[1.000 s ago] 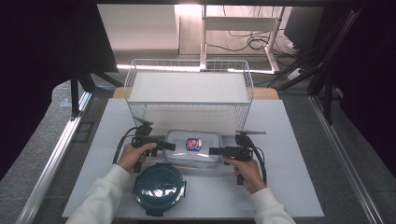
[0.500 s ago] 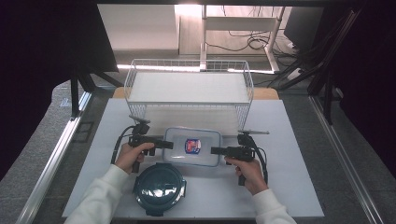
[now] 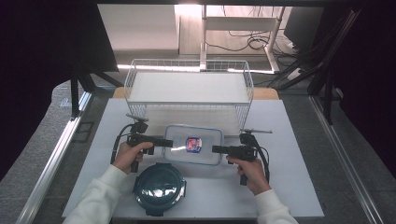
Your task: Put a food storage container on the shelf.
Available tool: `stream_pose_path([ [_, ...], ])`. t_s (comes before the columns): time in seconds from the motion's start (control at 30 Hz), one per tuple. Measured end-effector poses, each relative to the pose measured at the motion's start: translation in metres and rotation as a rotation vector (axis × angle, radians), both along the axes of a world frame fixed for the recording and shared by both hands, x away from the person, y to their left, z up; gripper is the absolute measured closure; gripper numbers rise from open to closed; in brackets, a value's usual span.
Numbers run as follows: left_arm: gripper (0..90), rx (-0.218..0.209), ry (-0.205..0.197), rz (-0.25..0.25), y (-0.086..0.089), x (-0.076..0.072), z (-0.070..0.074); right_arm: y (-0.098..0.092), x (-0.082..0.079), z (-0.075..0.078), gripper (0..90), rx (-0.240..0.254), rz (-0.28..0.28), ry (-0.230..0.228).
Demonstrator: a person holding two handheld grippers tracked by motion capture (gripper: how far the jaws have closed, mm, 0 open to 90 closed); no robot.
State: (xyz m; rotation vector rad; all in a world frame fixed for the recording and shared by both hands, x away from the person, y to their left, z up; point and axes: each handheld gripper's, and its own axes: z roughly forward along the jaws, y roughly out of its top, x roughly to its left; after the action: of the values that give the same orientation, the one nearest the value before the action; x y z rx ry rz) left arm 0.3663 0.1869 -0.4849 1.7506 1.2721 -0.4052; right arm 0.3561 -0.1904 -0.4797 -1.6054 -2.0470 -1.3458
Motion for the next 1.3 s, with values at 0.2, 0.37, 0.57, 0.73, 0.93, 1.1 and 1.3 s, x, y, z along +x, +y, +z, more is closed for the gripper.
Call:
stream_pose_path([
  [0.2,48.6,-0.003,-0.022,-0.005,0.002,-0.003,0.012,0.001,-0.004,0.011,43.7,0.000,0.005,-0.031],
  [0.37,48.7,-0.004,-0.040,-0.004,0.002,-0.007,0.021,0.001,-0.007,0.019,43.7,0.001,0.007,-0.056],
  [0.57,48.6,-0.011,-0.071,0.001,0.005,-0.016,0.034,0.003,-0.013,0.033,43.8,-0.004,0.015,-0.090],
  [0.73,48.6,-0.017,-0.095,0.003,0.008,-0.026,0.046,0.006,-0.020,0.046,44.0,-0.011,0.028,-0.119],
  [0.93,48.6,-0.023,-0.133,0.015,0.012,-0.035,0.064,0.009,-0.029,0.067,44.2,-0.015,0.036,-0.165],
  [1.1,48.7,-0.021,-0.162,0.025,0.012,-0.039,0.078,0.010,-0.031,0.077,44.3,-0.009,0.040,-0.188],
  [1.3,48.7,-0.023,-0.188,0.021,0.015,-0.041,0.088,0.013,-0.032,0.090,44.3,-0.013,0.047,-0.216],
])
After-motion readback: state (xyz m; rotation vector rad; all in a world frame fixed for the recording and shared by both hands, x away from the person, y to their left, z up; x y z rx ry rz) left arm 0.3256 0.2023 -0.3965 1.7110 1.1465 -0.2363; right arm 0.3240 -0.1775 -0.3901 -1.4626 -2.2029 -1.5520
